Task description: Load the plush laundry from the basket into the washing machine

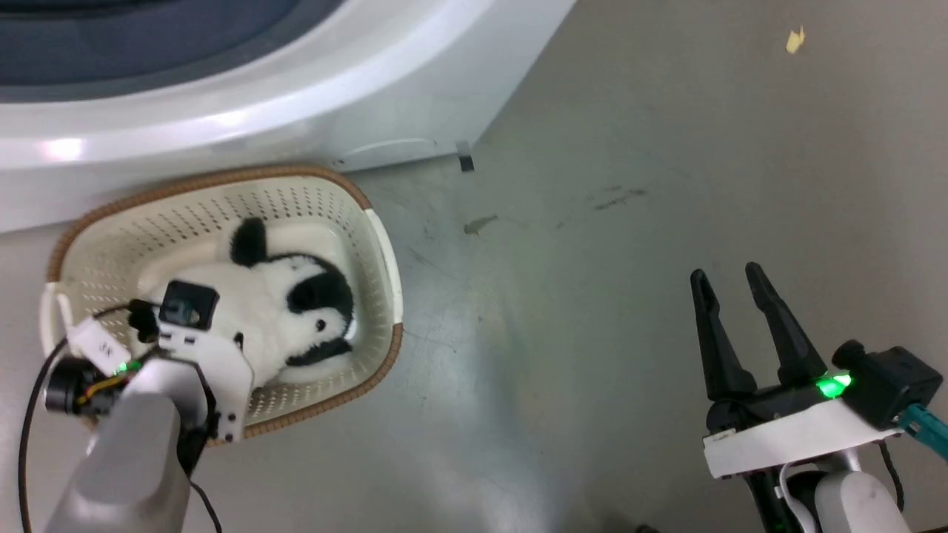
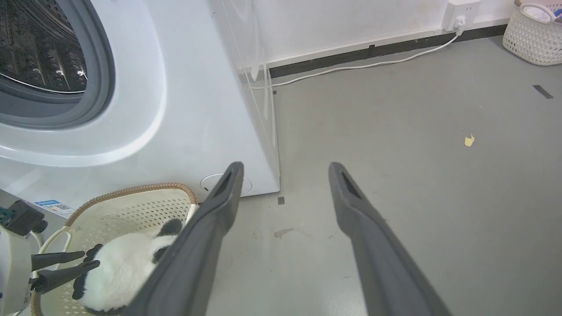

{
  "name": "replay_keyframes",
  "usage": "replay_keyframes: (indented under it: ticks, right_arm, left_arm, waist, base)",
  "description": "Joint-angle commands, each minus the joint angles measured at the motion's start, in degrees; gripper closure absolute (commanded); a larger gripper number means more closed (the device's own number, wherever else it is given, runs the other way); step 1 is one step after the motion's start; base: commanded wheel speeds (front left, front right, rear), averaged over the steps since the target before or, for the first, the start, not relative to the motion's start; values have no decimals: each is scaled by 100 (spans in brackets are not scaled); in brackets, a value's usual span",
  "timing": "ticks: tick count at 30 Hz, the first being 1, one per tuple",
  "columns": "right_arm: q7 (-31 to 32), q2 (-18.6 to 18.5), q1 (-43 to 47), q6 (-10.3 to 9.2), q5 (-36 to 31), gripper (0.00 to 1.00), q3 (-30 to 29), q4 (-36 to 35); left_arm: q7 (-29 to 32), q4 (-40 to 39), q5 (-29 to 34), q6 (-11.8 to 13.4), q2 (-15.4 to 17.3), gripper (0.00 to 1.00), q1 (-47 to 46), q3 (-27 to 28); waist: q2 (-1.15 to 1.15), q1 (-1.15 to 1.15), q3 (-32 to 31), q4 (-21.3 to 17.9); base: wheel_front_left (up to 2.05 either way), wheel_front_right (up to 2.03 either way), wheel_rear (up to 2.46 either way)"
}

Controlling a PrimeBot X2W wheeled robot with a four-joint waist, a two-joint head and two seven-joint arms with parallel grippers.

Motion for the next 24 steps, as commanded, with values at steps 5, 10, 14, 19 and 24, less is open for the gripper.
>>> replay_keyframes:
  ticks: [5, 10, 14, 19, 24]
  right_arm:
    - [-106, -1, -158, -3, 215, 0, -5, -63]
    - [-166, -1, -177, -3, 444, 0, -45, -52]
    - [-226, -1, -172, -3, 668, 0, -45, -73]
    - [-286, -1, -165, -3, 827, 0, -60, -109]
    - [-334, -1, -194, -4, 937, 0, -94, -111]
  left_arm:
    - [257, 273, 137, 89, 176, 0, -496, -230]
    - [588, 520, 231, 146, 279, 0, -899, -447]
    - [890, 833, 273, 158, 420, 0, -1202, -626]
    - [1061, 1128, 264, 127, 579, 0, -1425, -773]
    - [1112, 1342, 190, 46, 653, 100, -1562, -858]
  waist:
    - [0, -1, 322, -145]
    - [0, -1, 595, -241]
    - [0, -1, 874, -333]
    - [0, -1, 1135, -434]
    - [0, -1, 1305, -526]
  base:
    - [0, 0, 0]
    - [0, 0, 0]
    - [0, 0, 0]
    - [0, 0, 0]
    - [0, 0, 0]
